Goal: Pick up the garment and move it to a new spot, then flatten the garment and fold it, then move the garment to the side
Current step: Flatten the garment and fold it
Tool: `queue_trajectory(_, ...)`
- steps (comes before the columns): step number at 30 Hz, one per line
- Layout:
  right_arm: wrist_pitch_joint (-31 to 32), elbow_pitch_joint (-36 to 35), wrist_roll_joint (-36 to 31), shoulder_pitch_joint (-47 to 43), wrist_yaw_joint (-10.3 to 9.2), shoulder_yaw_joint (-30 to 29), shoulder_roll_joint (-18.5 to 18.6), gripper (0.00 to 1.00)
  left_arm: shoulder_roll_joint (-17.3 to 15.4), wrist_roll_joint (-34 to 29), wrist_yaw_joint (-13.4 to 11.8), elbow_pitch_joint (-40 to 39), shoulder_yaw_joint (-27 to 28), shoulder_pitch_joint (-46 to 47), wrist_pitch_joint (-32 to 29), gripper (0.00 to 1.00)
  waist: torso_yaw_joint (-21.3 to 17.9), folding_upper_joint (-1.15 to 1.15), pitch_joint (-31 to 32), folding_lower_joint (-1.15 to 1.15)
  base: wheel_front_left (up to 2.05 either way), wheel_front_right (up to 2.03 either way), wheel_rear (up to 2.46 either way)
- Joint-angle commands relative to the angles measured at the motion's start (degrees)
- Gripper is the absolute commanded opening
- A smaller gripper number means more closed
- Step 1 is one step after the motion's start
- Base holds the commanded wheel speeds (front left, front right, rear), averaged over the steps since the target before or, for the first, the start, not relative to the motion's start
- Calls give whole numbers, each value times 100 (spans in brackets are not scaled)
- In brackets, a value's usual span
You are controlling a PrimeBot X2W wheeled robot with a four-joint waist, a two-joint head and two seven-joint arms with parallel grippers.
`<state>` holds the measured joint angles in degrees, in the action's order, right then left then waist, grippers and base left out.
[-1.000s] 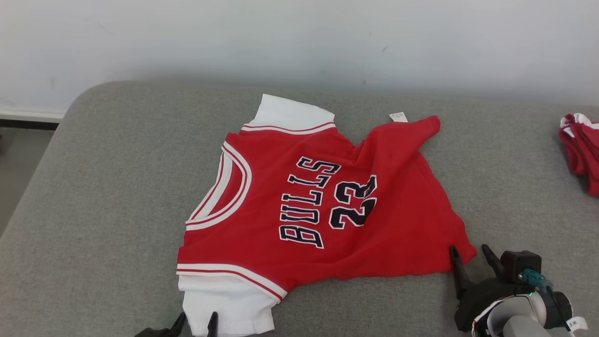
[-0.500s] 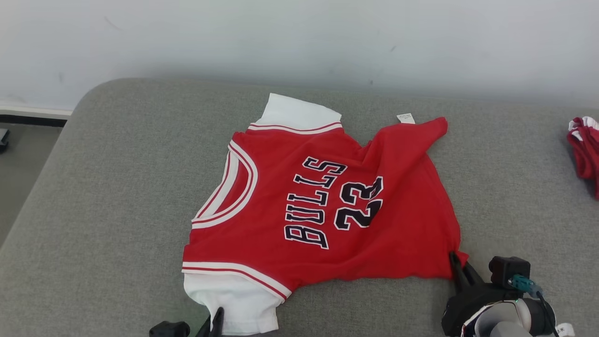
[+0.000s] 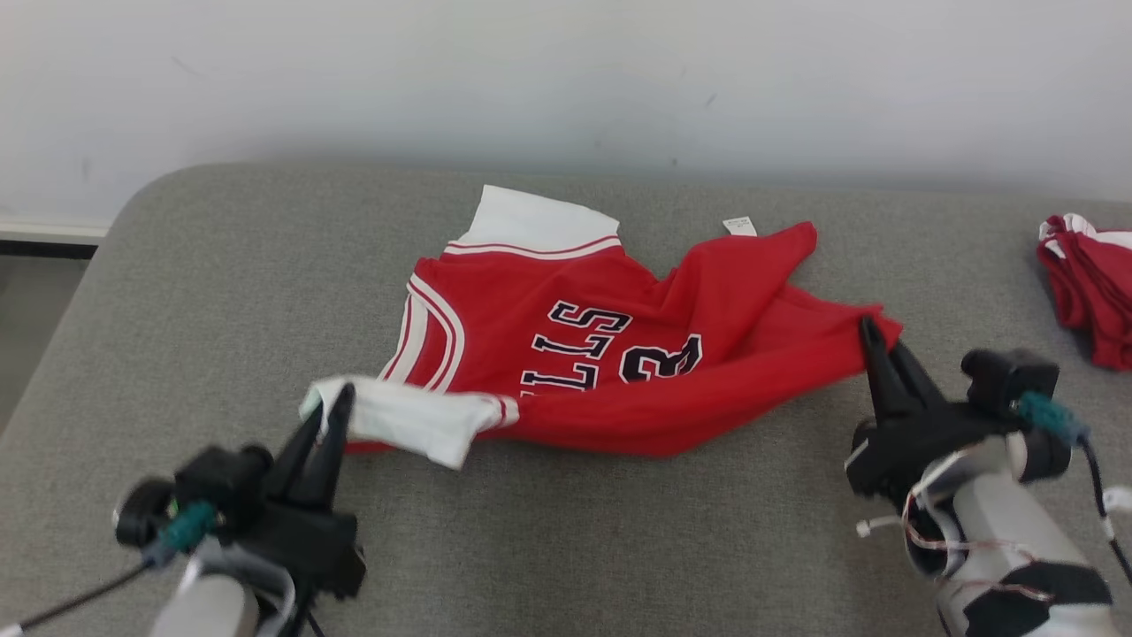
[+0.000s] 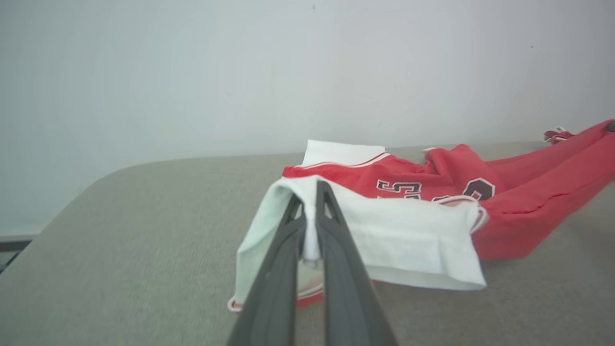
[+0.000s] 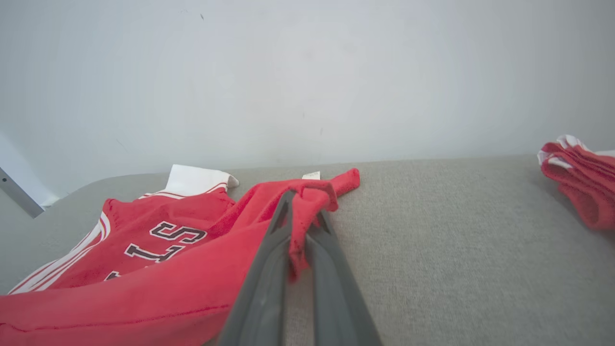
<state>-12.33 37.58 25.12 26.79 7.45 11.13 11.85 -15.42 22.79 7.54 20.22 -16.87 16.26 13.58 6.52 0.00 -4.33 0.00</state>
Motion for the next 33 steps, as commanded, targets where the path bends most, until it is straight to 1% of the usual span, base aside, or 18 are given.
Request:
queue_trajectory(1,133,-162,50,473,2,9,99,0,-307,-89,-13,-249,-115,589,-208,0,-85,0,-241,0,0,0,0)
queue_trajectory(2,133,-162,50,473,2,9,99,0,-307,-89,-13,-249,-115,589,-208,0,-85,0,-241,0,0,0,0)
queue_trajectory(6,478,-246,-22,1542,2,-65,164,0,-837,138,-13,-634,-304,1805,-681,0,-205,0,-814,0,0,0,0)
queue_trajectory(7,547,-247,-39,1850,2,-96,160,0,-1006,153,-14,-687,-395,2177,-775,0,-231,0,-991,0,0,0,0)
queue_trajectory(9,762,-219,-39,2494,2,-146,121,0,-1234,347,-14,-731,-532,2933,-973,0,-289,0,-1374,0,0,0,0)
queue_trajectory(11,970,-184,-47,3176,2,-202,75,0,-1535,350,-14,-725,-738,3734,-1147,0,-366,0,-1758,0,0,0,0)
queue_trajectory(14,1241,46,-26,4206,2,-376,60,0,-1887,290,-14,-629,-1279,4922,-1382,0,-447,0,-2265,0,0,0,0)
queue_trajectory(18,1528,471,-142,5535,2,-662,107,0,-1985,576,-15,-270,-1636,6431,-1506,0,-477,0,-2814,0,0,0,0)
queue_trajectory(20,1593,712,-148,6152,2,-878,65,0,-1996,614,-15,9,-1816,7139,-1552,0,-483,0,-3014,0,0,0,0)
queue_trajectory(21,1617,836,-207,6447,2,-957,46,0,-1953,702,-15,192,-1877,7502,-1526,0,-487,0,-3100,0,0,0,0)
queue_trajectory(23,1611,1077,-320,6948,2,-1067,11,0,-1915,631,-14,492,-2157,8163,-1478,0,-497,0,-3237,0,0,0,0)
queue_trajectory(24,1611,1182,-366,7187,2,-1128,-21,0,-1858,709,-15,652,-2251,8477,-1434,0,-499,0,-3297,0,0,0,0)
queue_trajectory(29,1522,1530,-740,8093,2,-1386,-211,0,-1710,825,-15,1529,-2689,9733,-1217,0,-578,0,-3455,0,0,0,0)
queue_trajectory(31,1531,1677,-886,8376,2,-1498,-254,0,-1598,921,-14,1835,-2801,10124,-1126,0,-585,0,-3515,0,0,0,0)
queue_trajectory(33,1505,1813,-1047,8596,2,-1564,-291,0,-1560,923,-15,2144,-2892,10473,-1041,0,-582,0,-3566,0,0,0,0)
